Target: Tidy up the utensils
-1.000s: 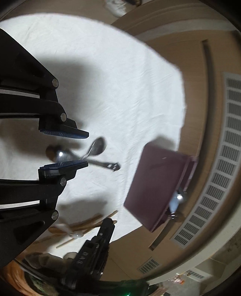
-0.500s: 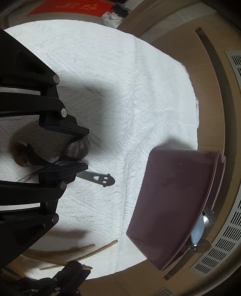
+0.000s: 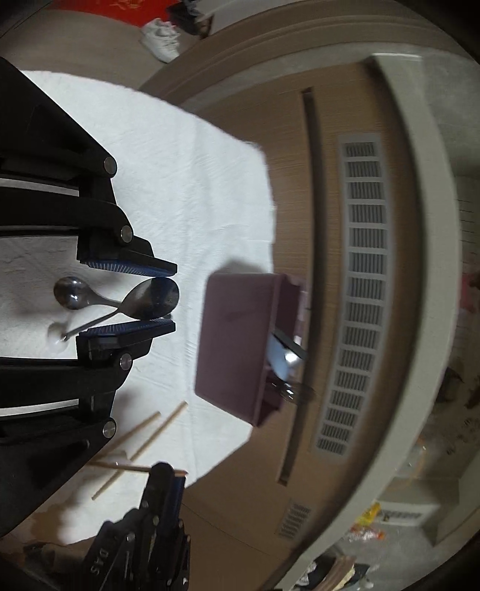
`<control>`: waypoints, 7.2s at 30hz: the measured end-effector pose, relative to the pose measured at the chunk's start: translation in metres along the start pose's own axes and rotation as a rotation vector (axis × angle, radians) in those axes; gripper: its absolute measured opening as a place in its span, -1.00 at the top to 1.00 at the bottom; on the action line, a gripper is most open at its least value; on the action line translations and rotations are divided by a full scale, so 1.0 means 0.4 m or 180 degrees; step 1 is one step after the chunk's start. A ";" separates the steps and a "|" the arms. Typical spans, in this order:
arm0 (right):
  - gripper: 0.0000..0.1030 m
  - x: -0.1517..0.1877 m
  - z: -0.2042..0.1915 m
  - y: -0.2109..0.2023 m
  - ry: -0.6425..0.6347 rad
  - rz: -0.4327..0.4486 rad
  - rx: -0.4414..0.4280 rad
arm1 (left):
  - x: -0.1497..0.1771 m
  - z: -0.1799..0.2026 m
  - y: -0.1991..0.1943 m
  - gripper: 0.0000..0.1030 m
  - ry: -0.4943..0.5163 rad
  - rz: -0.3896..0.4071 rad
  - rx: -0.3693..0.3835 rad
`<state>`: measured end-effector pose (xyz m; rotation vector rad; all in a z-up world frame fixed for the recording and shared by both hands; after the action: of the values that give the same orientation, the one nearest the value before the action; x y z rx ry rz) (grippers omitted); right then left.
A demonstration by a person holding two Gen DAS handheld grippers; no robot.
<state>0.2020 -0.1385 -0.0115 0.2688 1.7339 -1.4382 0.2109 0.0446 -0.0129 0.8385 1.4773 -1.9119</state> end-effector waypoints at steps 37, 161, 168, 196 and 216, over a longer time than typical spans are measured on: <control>0.80 -0.059 0.034 -0.031 0.0048 0.0075 -0.0004 | 0.173 0.034 0.088 0.00 0.1667 -0.0885 0.0503; 0.77 -0.499 0.106 -0.291 -0.0321 0.1362 0.0392 | -0.600 0.110 -0.136 0.57 0.0020 0.1339 0.0931; 0.77 -0.548 0.194 -0.210 -0.0175 0.1342 0.0520 | -0.615 0.117 0.033 0.57 -0.0122 0.1108 0.1177; 0.57 -0.263 0.292 0.131 0.0201 0.0251 0.0313 | -0.313 -0.032 0.272 -0.01 -0.0067 -0.0018 0.0474; 0.49 0.129 0.142 0.086 0.0144 -0.0782 -0.0003 | 0.150 0.014 0.120 -0.29 0.0604 -0.0954 0.0291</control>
<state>0.2181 -0.1953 -0.0716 0.0900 1.8544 -1.6166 0.2083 0.0246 -0.0873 0.9022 1.7204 -2.1816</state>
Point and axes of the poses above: each gripper's, at about its wrist camera, not at the fingertips, and y roughly the way its jaws point, z to its right, x to its underside, the point moved 4 cm from there along y, roughly the way its jaws point, and after that the axes turned 6 degrees about -y, right-handed, at the moved point
